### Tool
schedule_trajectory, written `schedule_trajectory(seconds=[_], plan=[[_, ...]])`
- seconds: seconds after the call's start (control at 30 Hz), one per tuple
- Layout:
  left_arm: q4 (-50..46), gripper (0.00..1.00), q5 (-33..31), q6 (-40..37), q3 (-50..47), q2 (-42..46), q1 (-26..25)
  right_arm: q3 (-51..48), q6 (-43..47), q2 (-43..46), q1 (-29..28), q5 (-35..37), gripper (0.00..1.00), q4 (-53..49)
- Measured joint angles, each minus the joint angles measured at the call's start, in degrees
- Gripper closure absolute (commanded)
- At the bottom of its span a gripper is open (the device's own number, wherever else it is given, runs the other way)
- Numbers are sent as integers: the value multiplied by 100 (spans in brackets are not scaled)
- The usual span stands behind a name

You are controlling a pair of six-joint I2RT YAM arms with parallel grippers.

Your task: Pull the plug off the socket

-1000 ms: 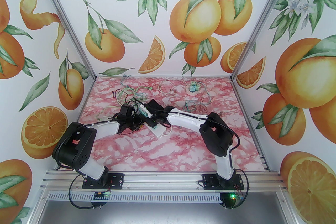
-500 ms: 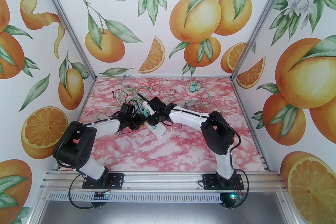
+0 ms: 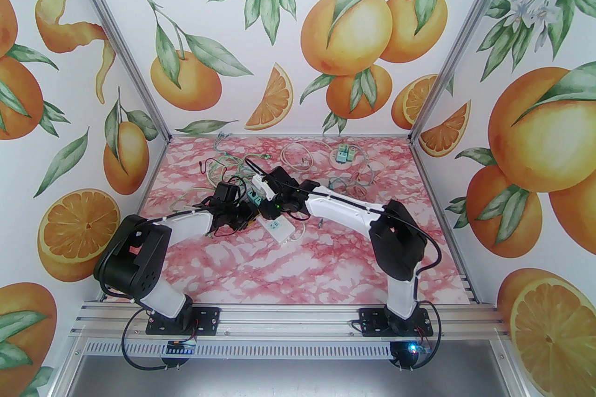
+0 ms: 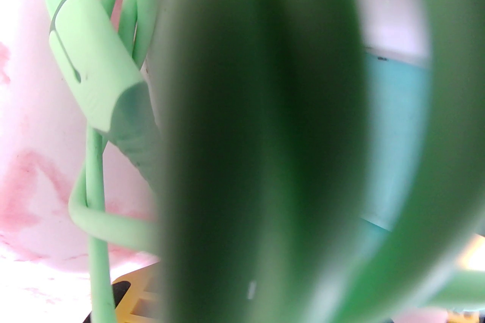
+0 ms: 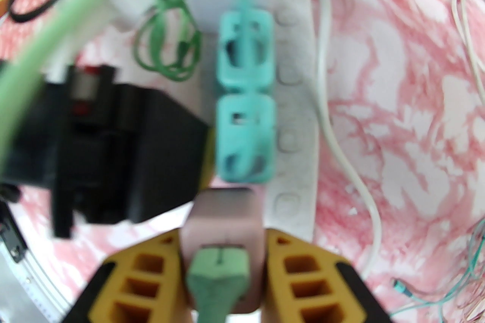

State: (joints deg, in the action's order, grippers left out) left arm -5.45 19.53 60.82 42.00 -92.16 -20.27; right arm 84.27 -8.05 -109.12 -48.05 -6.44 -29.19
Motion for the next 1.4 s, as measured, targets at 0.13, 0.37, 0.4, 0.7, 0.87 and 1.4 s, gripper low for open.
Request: schedule_trajectory(seconds=[0.13,0.37,0.4,0.7,0.87,1.4], plan=[[-280,70,-122,-149,127,22,-2,46,-2,208,4,9,76,-122],[-1051,58,-479,-452,254,356,2,374,-17,339,7,-2,76,-376],[-1200,57,-533,-509,284,483,2,417,-39,339,7,-7,76,-409],[-2081,37,-977,-988,820,1569,24,527,-184,337,7,-116,75,-542],[-3279,24,-1285,-1362,964,2822,1110,1027,-358,247,-87,-260,75,-713],[-4809,10,-1950,-2424,2271,3670,2363,2752,-468,-278,-750,-374,72,-1043]])
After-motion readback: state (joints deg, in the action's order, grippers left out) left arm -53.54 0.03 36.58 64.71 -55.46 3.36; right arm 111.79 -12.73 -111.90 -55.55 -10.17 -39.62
